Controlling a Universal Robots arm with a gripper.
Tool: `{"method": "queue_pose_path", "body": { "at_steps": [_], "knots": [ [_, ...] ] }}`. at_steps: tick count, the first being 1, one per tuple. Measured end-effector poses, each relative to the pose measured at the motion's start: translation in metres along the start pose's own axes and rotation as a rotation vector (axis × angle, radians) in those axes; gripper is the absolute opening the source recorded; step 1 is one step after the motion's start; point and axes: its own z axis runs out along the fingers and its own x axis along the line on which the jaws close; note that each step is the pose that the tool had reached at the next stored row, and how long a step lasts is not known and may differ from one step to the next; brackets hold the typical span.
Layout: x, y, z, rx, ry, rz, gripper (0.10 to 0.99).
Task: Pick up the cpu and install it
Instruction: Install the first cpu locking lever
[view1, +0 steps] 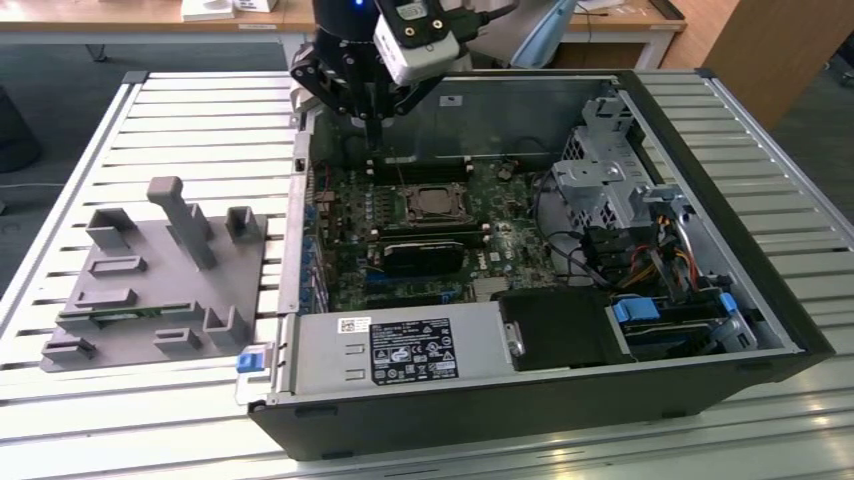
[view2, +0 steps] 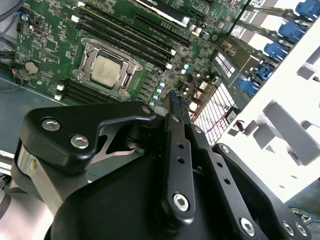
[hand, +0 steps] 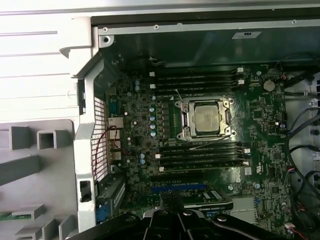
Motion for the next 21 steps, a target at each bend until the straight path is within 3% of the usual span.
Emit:
{"method": "queue_pose_path", "body": {
  "at_steps": [21],
  "knots": [
    [0.0003,-0.0005,0.0116,0.000,0.0000,0.000,0.106]
  ]
}}
